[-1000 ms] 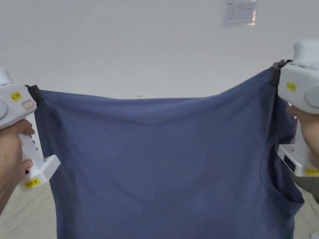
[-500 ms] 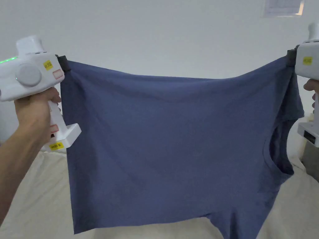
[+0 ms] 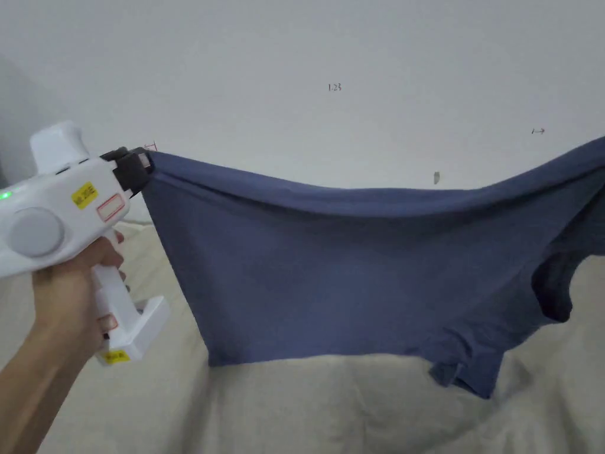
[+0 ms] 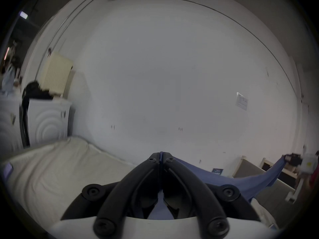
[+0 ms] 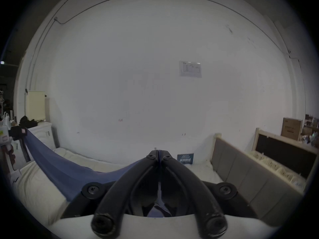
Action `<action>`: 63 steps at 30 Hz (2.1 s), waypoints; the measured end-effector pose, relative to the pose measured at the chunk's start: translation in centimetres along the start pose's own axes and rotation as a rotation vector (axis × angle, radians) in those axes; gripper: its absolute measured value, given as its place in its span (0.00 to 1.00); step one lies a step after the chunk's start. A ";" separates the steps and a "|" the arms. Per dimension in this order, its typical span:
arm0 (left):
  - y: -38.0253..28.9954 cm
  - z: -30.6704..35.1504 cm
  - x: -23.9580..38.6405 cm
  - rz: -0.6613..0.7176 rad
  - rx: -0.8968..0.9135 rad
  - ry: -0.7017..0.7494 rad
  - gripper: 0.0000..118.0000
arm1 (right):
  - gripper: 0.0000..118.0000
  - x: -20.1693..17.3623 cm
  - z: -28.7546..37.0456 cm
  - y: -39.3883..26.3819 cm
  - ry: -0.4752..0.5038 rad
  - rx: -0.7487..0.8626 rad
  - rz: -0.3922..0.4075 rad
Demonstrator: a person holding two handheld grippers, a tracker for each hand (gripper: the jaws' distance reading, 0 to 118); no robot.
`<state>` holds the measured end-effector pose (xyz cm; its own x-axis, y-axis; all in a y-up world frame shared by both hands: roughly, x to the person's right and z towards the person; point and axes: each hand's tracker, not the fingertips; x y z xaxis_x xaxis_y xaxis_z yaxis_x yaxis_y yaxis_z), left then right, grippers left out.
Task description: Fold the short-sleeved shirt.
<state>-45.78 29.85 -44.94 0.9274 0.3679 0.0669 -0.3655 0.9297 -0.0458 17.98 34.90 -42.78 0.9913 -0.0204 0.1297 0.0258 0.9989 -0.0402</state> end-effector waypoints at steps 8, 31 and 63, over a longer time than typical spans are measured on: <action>-12.5 14.0 -4.2 0.084 -0.146 0.045 0.02 | 0.00 1.5 17.0 -12.7 0.017 -0.079 -0.024; -30.5 31.7 -9.4 -0.137 -0.625 0.328 0.02 | 0.00 5.9 31.0 -38.9 -0.062 -0.615 -0.046; -20.7 38.2 -2.3 -0.250 -0.279 0.244 0.00 | 0.00 -2.8 34.8 -22.2 0.108 -0.113 0.035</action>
<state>-43.39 10.39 -6.03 0.9883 0.0867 -0.1252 -0.1236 0.9369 -0.3271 10.12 14.28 -7.74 0.9998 0.0042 0.0188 -0.0012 0.9879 -0.1553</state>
